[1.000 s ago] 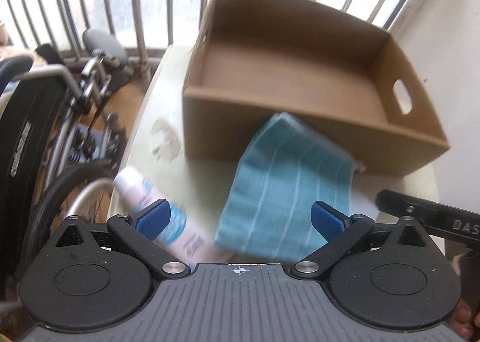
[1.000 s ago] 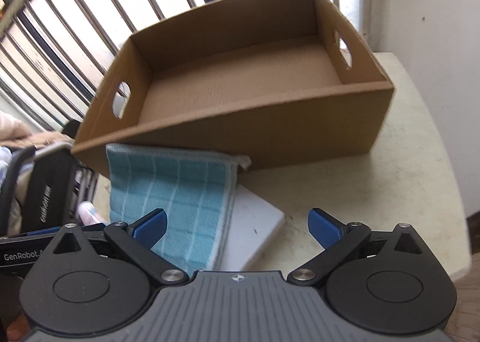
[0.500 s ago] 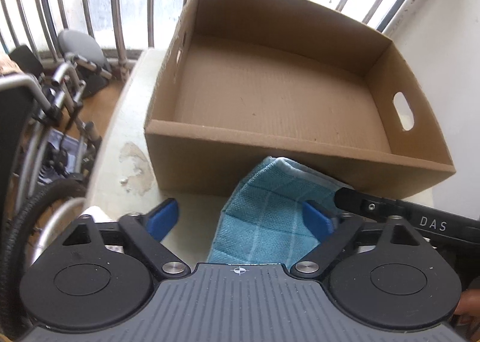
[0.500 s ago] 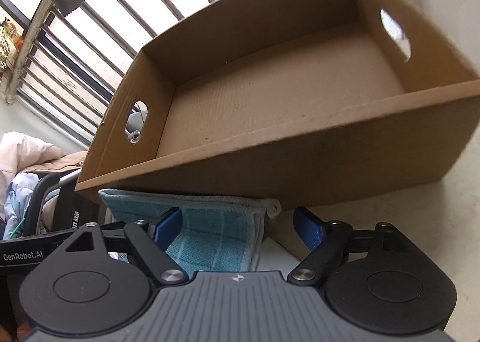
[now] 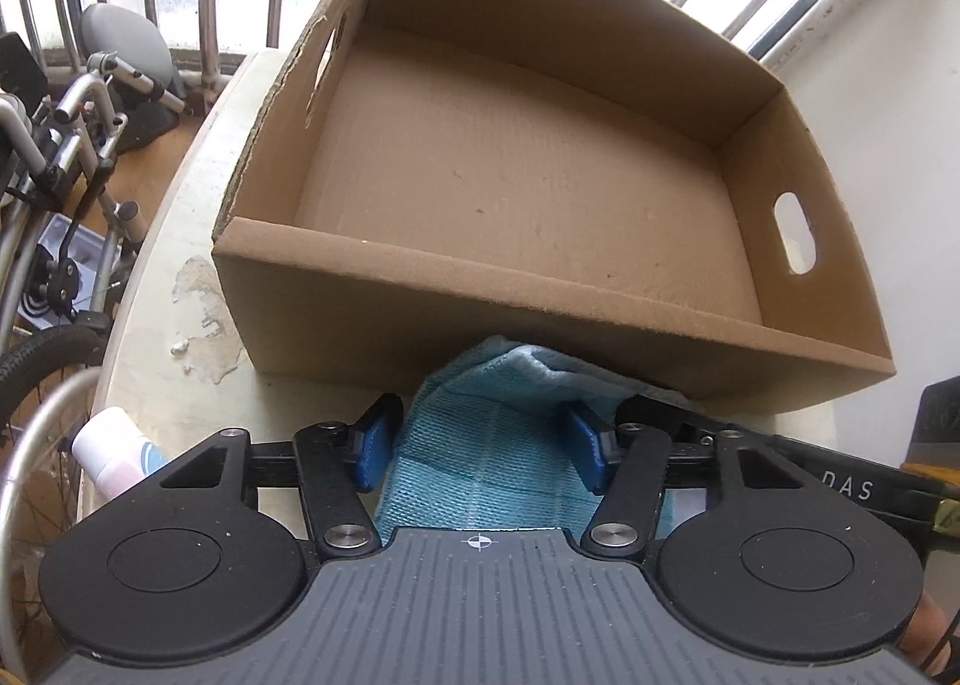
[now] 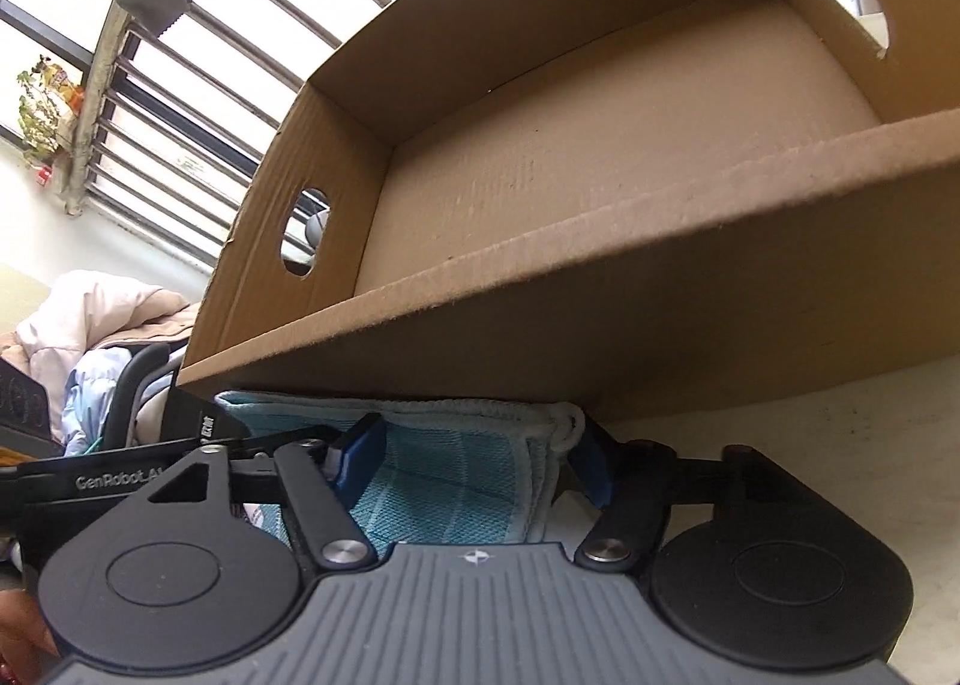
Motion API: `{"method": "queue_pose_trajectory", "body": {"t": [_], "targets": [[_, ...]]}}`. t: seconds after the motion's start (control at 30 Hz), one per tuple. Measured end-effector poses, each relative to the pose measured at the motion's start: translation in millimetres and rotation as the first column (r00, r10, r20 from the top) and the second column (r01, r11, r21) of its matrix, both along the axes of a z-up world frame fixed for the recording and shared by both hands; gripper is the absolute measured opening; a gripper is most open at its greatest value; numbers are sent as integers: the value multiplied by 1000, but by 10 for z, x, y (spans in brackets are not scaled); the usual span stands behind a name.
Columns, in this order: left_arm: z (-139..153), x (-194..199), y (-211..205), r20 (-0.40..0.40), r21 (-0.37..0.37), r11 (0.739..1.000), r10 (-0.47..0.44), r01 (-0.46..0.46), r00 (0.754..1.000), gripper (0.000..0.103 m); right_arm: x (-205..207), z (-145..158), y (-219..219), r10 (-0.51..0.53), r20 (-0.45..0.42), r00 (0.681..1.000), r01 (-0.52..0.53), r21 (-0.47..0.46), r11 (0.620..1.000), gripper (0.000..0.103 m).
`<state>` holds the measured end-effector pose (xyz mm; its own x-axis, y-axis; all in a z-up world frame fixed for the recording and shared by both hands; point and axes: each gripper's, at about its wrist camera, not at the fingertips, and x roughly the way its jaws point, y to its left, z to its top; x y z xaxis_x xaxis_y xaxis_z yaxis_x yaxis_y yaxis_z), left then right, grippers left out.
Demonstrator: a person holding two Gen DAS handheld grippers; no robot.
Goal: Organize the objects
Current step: 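Close the left gripper on the blue towel while the right gripper grasps it too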
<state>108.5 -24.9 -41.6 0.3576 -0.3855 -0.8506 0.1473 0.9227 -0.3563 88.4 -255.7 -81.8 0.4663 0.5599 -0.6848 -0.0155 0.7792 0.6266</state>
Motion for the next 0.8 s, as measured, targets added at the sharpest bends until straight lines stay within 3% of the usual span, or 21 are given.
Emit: {"method": "queue_pose_trajectory", "body": {"t": [0.23, 0.6, 0.8], "targets": [[13, -23, 20, 9, -13, 1000, 16, -16, 1000, 45, -38, 64, -55, 5, 9, 1000, -6, 3, 1000, 58], [141, -101, -7, 72, 14, 1000, 10, -11, 997, 16, -132, 152, -125, -5, 50, 999, 6, -22, 1000, 19], [255, -173, -49, 115, 29, 1000, -3, 0, 993, 10, -222, 234, -161, -4, 88, 996, 6, -30, 1000, 10]]}}
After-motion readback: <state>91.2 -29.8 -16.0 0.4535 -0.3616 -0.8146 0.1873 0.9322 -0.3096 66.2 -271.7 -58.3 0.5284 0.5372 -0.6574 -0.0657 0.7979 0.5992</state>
